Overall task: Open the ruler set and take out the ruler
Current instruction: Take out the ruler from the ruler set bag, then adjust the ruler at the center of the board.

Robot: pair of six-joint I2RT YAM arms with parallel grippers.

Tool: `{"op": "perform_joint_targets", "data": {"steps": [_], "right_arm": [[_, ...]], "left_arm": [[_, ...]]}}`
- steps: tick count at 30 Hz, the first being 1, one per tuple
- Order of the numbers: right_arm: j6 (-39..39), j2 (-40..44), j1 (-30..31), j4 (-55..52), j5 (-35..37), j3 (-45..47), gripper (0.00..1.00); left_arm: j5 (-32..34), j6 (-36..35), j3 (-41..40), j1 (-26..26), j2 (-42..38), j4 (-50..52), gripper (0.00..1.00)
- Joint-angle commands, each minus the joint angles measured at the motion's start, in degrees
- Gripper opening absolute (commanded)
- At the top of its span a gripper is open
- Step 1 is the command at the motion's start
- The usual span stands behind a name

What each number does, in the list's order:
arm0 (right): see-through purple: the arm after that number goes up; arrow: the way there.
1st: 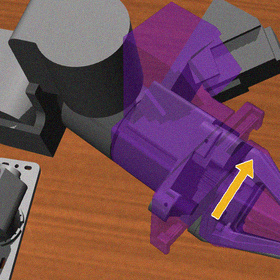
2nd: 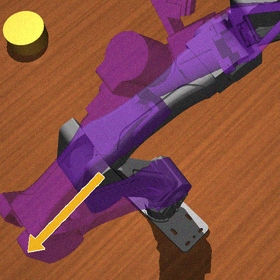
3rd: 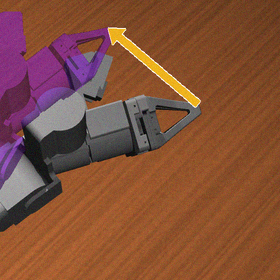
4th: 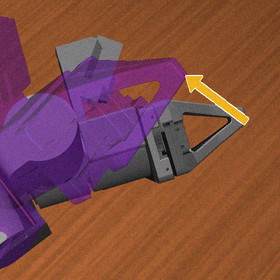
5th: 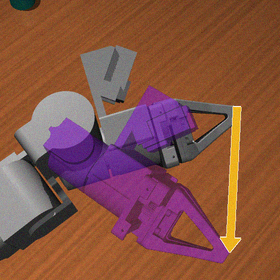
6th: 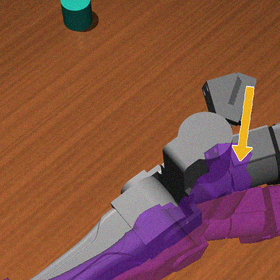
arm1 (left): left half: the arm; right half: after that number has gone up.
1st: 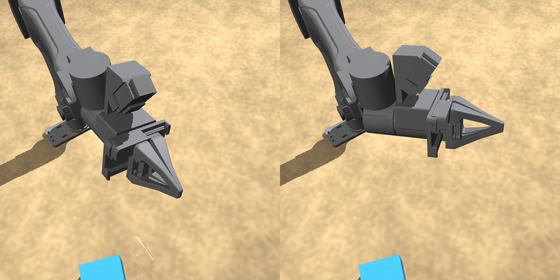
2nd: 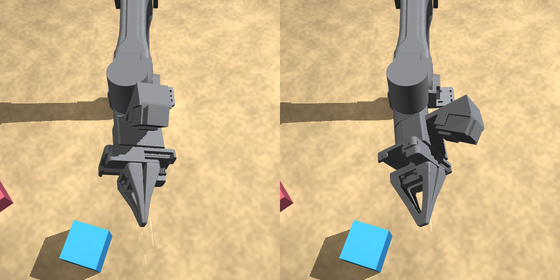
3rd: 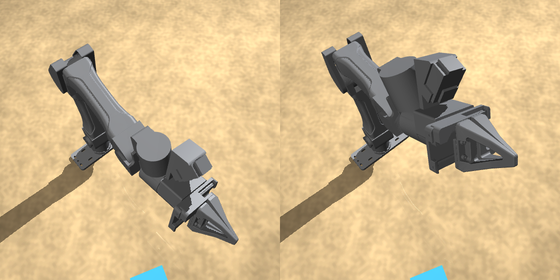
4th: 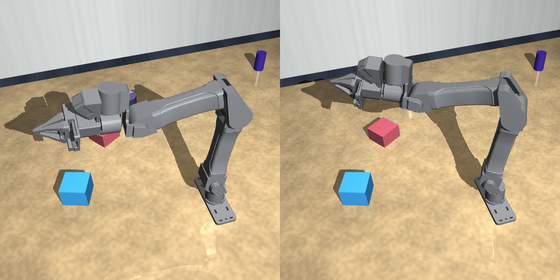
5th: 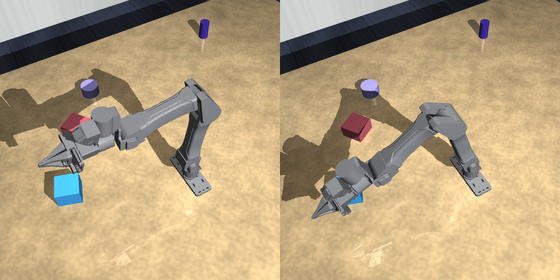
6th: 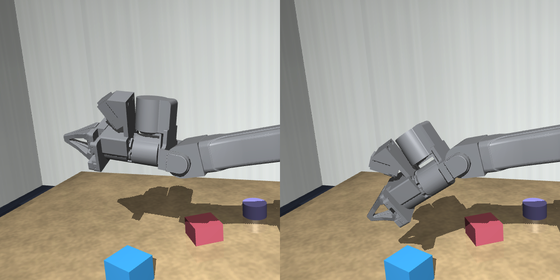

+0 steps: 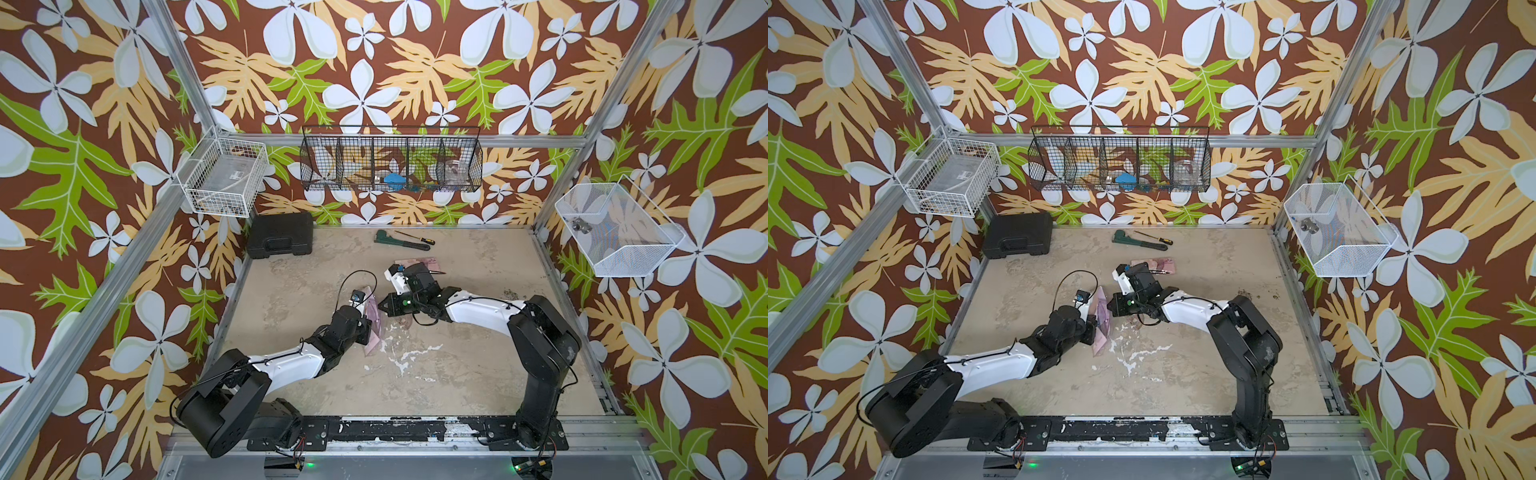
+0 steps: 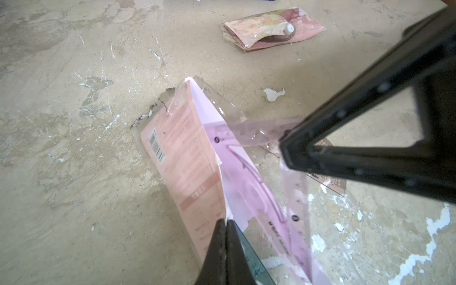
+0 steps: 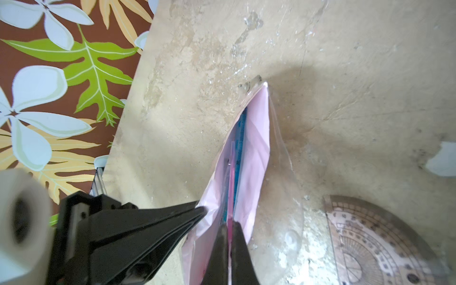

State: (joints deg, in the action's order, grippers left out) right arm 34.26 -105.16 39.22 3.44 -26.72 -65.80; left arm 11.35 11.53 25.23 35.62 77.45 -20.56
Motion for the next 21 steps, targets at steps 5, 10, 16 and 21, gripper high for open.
{"op": "perform_joint_targets", "data": {"steps": [5, 10, 16, 21], "right_arm": [[-0.16, 8.20, -4.35, 0.98, -3.49, 4.33, 0.00], [-0.61, 12.57, -9.23, 0.25, -4.13, 7.97, 0.00], [-2.34, 11.24, -19.07, -1.71, -2.38, 13.47, 0.00], [-2.70, 7.50, -21.47, -0.35, -2.79, 15.65, 0.00]], "left_arm": [[1.95, 0.16, 0.61, -0.15, 0.95, 1.70, 0.00], [3.36, 0.87, 0.91, -0.11, 0.86, 2.41, 0.00], [4.98, 1.59, 2.04, -0.10, -0.18, 4.56, 0.00], [6.36, 1.65, 4.17, -0.11, -1.42, 7.64, 0.00]]}}
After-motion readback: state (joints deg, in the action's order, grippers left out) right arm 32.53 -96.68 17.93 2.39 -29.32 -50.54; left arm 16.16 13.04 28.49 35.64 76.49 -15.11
